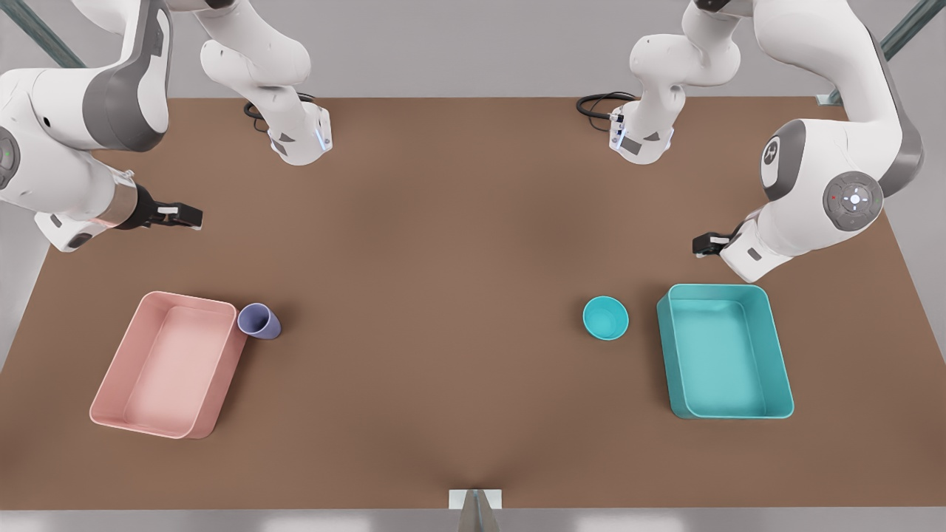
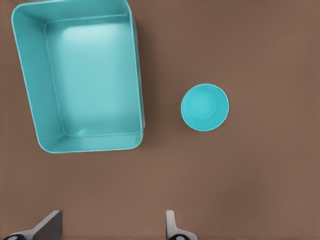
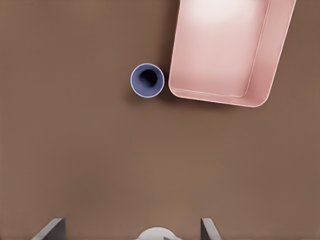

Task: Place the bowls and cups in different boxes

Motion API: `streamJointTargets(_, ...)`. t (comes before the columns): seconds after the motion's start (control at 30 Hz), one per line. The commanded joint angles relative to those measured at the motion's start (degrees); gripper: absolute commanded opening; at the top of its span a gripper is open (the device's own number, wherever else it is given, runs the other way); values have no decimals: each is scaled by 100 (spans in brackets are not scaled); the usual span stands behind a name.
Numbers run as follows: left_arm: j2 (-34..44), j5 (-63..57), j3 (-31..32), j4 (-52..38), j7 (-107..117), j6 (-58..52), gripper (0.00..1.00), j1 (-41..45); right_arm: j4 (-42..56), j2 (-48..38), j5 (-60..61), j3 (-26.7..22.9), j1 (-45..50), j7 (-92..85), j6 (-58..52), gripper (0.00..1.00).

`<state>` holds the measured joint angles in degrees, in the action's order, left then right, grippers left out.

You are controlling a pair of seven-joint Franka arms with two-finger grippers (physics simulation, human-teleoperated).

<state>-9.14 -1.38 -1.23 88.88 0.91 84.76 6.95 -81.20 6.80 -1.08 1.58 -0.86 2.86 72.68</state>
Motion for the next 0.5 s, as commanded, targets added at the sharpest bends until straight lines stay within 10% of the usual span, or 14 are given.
streamJointTargets(0.0, 0, -12, 0, -2, -100, 32, 100, 0, 8, -4, -6, 0, -2, 92, 18, 100)
streamJointTargets(0.47, -2426, -398, 53, 463, -12, 3530, 100, 1828, -1275, 1815, 363, 0, 297, -49, 4166, 100)
